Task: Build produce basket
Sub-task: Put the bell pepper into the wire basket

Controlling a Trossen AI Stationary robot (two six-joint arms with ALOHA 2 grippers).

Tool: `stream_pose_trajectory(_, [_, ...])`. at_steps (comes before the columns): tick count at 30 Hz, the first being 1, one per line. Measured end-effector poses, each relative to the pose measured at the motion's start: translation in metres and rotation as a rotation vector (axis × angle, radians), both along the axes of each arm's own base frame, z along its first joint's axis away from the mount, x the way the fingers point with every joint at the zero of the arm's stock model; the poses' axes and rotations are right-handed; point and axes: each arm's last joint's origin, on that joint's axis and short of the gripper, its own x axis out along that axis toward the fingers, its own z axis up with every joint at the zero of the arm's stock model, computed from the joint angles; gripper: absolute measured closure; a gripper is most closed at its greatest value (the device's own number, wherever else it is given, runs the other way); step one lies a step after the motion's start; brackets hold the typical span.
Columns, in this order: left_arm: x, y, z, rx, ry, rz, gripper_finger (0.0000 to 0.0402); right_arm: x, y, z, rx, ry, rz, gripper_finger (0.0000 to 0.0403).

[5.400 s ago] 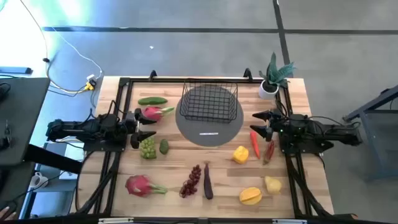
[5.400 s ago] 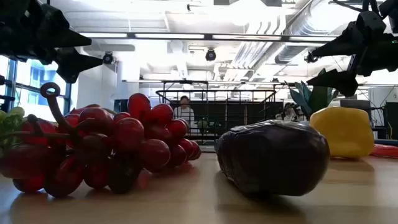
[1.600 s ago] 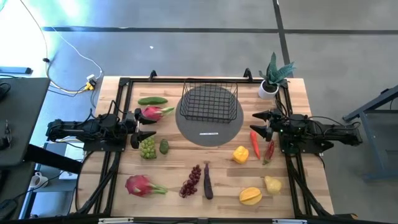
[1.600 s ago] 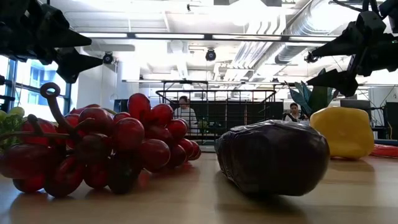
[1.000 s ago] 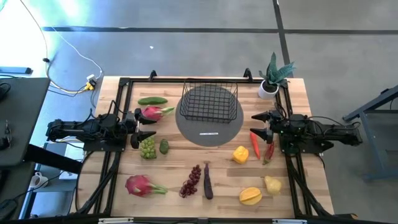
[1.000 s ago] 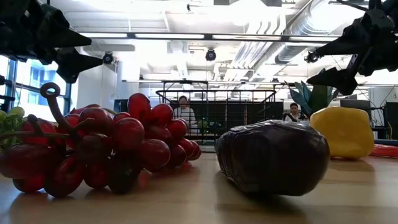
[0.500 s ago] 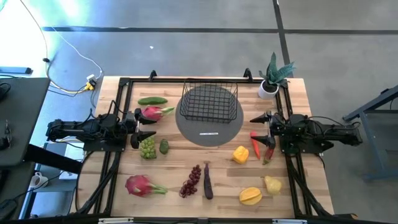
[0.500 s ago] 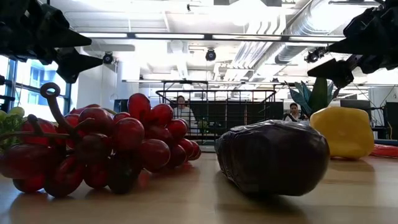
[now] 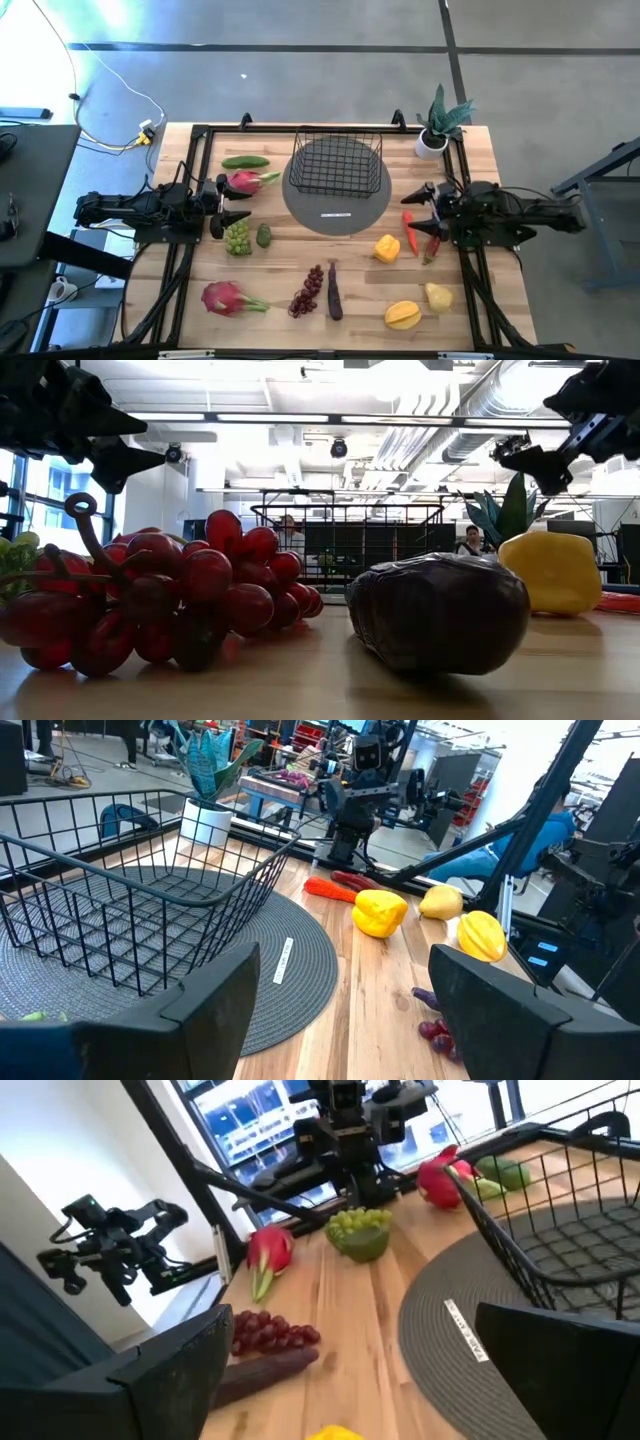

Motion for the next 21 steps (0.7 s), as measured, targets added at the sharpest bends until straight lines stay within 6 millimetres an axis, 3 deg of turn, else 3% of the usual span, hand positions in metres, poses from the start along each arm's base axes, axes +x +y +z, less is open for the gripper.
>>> stream_pose_trajectory(7, [0.0, 0.0, 0.0, 0.0, 0.0, 0.0, 0.0119, 0.006, 0.0, 0.032, -0.096, 0.159, 0.019, 0.0004])
stream_pose_trajectory(16, [0.0, 0.0, 0.0, 0.0, 0.0, 0.0, 0.0119, 0.027, 0.002, 0.058, -0.14, 0.517, 0.148, 0.0004])
stream_pose_trajectory(21, [0.0, 0.0, 0.0, 0.0, 0.0, 0.0, 0.0119, 0.043, 0.002, 0.068, -0.217, 0.6, 0.202, 0.0004])
